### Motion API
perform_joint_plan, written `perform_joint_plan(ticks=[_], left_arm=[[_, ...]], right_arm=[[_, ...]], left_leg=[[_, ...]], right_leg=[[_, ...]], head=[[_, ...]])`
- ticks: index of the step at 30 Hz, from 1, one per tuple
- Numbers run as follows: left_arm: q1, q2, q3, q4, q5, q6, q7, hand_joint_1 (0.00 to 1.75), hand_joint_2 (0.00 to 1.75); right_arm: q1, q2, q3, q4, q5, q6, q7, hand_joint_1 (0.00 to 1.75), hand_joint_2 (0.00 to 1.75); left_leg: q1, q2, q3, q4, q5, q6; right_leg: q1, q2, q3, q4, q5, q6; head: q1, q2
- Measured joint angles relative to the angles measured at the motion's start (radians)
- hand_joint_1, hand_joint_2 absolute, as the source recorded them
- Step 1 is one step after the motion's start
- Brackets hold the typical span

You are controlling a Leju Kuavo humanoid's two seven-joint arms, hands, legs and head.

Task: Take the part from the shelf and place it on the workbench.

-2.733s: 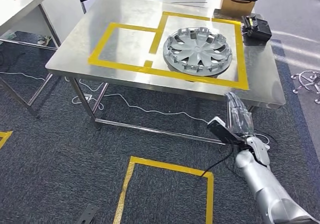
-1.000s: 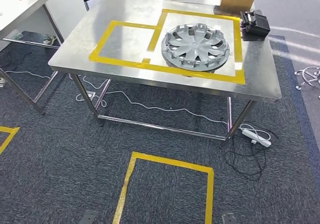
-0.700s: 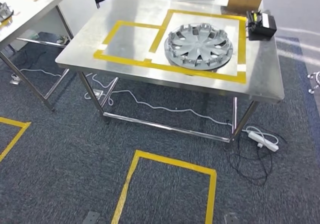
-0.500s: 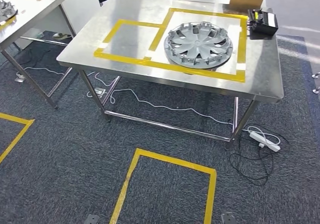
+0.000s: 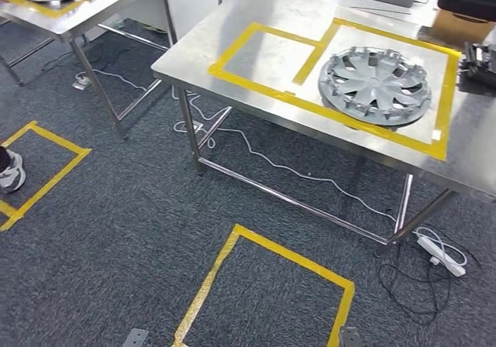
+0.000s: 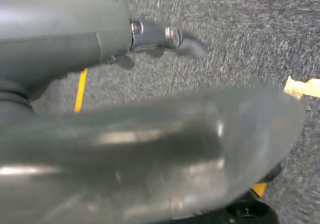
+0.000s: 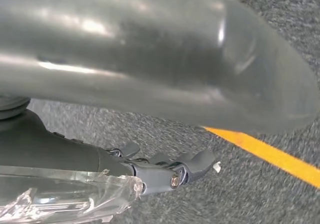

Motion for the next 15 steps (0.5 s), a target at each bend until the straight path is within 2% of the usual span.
perform_joint_plan(ticks=[1,2,3,4,5,6,7,8,10,11,12,13,14,15], left_arm=[[-0.001,0.000,0.000,0.000,0.000,0.000,0.000,0.00,0.00],[0.001,0.000,0.000,0.000,0.000,0.000,0.000,0.00,0.00],[0.002,0.000,0.000,0.000,0.000,0.000,0.000,0.00,0.00],[0.004,-0.001,0.000,0.000,0.000,0.000,0.000,0.00,0.00],[0.004,-0.001,0.000,0.000,0.000,0.000,0.000,0.00,0.00],[0.003,-0.001,0.000,0.000,0.000,0.000,0.000,0.00,0.00],[0.003,-0.001,0.000,0.000,0.000,0.000,0.001,0.00,0.00],[0.002,0.000,0.000,0.000,0.000,0.000,0.002,0.00,0.00],[0.006,0.000,0.000,0.000,0.000,0.000,0.004,0.00,0.00],[0.008,0.001,0.000,0.000,0.000,0.001,0.005,0.00,0.00],[0.009,0.001,0.000,0.000,0.000,0.001,0.006,0.00,0.00],[0.009,0.002,0.000,0.000,0.000,0.001,0.006,0.00,0.00],[0.008,0.002,0.000,0.000,0.001,0.001,0.006,0.00,0.00],[0.006,0.001,0.000,0.000,0.001,0.001,0.006,0.00,0.00]], right_arm=[[0.003,0.000,0.000,0.000,0.000,0.000,0.001,0.00,0.00],[0.005,0.000,0.000,0.001,0.001,0.000,0.002,0.00,0.00],[0.006,0.000,0.000,0.001,0.001,0.000,0.003,0.00,0.00],[0.007,0.000,0.000,0.001,0.001,0.000,0.004,0.00,0.00],[0.007,0.000,0.000,0.001,0.002,0.000,0.005,0.00,0.00],[0.007,0.000,0.000,0.002,0.002,-0.001,0.007,0.00,0.00],[0.006,0.000,0.000,0.003,0.002,-0.001,0.009,0.00,0.00],[0.005,0.000,0.000,0.003,0.003,-0.001,0.012,0.00,0.00],[0.004,0.000,0.000,0.005,0.004,-0.001,0.016,0.00,0.00],[0.003,0.001,0.000,0.005,0.005,-0.002,0.018,0.00,0.00],[0.003,0.001,-0.001,0.005,0.006,-0.002,0.019,0.00,0.00],[0.003,0.002,-0.001,0.005,0.007,-0.002,0.021,0.00,0.00],[0.004,0.002,-0.001,0.005,0.008,-0.002,0.022,0.00,0.00],[0.006,0.002,-0.001,0.005,0.008,-0.001,0.023,0.00,0.00]], left_leg=[[0.000,-0.015,-0.001,0.000,0.000,0.001],[0.000,-0.029,-0.001,0.001,0.001,0.001],[0.000,-0.044,-0.001,0.001,0.002,0.001],[0.000,-0.058,0.000,0.002,0.003,-0.001],[0.001,-0.072,0.001,0.002,0.003,-0.003],[0.000,-0.084,0.000,0.005,0.004,-0.006],[-0.001,-0.095,-0.003,0.006,0.006,-0.011],[0.000,-0.105,-0.007,0.006,0.009,-0.017],[0.003,-0.125,-0.014,0.001,0.018,-0.031],[0.003,-0.122,-0.018,0.003,0.017,-0.037],[0.002,-0.104,-0.027,0.017,0.005,-0.043],[0.001,-0.076,-0.046,0.053,-0.019,-0.048],[0.000,-0.043,-0.073,0.110,-0.052,-0.052],[0.002,-0.021,-0.107,0.181,-0.087,-0.057]], right_leg=[[0.000,0.006,-0.031,0.059,-0.018,0.001],[0.000,0.008,-0.048,0.085,-0.016,0.001],[-0.001,0.010,-0.045,0.068,0.008,0.001],[-0.002,0.015,-0.023,0.012,0.047,-0.001],[-0.006,0.036,0.008,-0.062,0.086,-0.002],[-0.010,0.062,0.037,-0.131,0.114,-0.003],[-0.013,0.083,0.057,-0.178,0.129,-0.005],[-0.014,0.098,0.066,-0.200,0.132,-0.009],[-0.012,0.085,0.069,-0.206,0.136,-0.020],[-0.012,0.073,0.071,-0.210,0.140,-0.027],[-0.014,0.061,0.073,-0.215,0.144,-0.034],[-0.016,0.046,0.075,-0.220,0.148,-0.039],[-0.015,0.031,0.076,-0.222,0.149,-0.042],[-0.015,0.015,0.076,-0.222,0.149,-0.044]], head=[[0.001,0.000],[0.002,0.000],[0.002,0.000],[0.002,0.000],[0.002,0.000],[0.002,0.000],[0.001,0.000],[0.001,0.000],[0.000,0.000],[0.000,0.000],[-0.004,0.000],[-0.009,0.000],[-0.013,0.000],[-0.017,0.000]])
